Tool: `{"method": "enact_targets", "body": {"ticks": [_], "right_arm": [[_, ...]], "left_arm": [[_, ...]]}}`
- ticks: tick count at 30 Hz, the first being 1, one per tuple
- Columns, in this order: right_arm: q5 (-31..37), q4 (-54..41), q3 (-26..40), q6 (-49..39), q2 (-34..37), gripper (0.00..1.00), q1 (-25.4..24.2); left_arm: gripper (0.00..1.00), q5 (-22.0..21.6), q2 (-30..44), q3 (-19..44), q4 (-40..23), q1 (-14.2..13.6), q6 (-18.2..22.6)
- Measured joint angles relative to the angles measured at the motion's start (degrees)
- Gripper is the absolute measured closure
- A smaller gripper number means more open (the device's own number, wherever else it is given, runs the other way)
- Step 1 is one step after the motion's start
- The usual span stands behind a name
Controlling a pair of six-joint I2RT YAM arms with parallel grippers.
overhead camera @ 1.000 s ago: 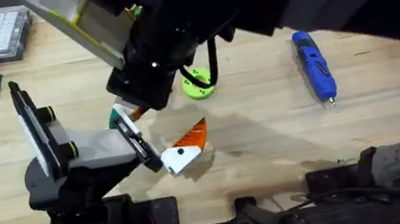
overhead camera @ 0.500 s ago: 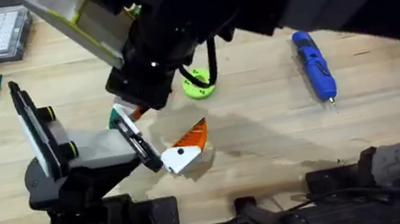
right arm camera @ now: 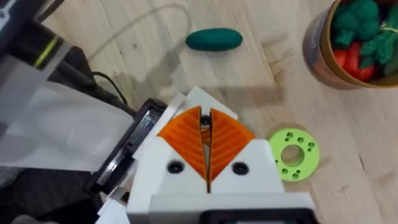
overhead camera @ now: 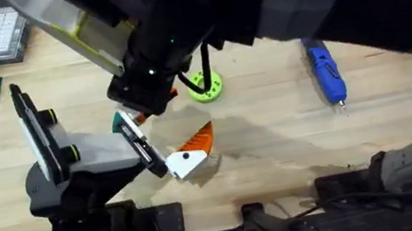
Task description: Pick up the gripper from the table and insert it into the empty holder that is missing its gripper. Then pick up a screw, insert it into the mounting hole, and use the screwdriver to tighten it. Finally, clean up the table by picking up the vegetable and placing it into the bucket.
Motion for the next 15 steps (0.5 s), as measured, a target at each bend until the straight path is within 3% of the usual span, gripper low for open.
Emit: {"method": "enact_targets", "body": {"ticks": [15], "right_arm": [[1.35,-1.84,0.21,-0.20,0.00,0.998,0.00]], "left_arm": [[0.011,-0.02,0.00,0.00,0.01,0.00,0.02]]}}
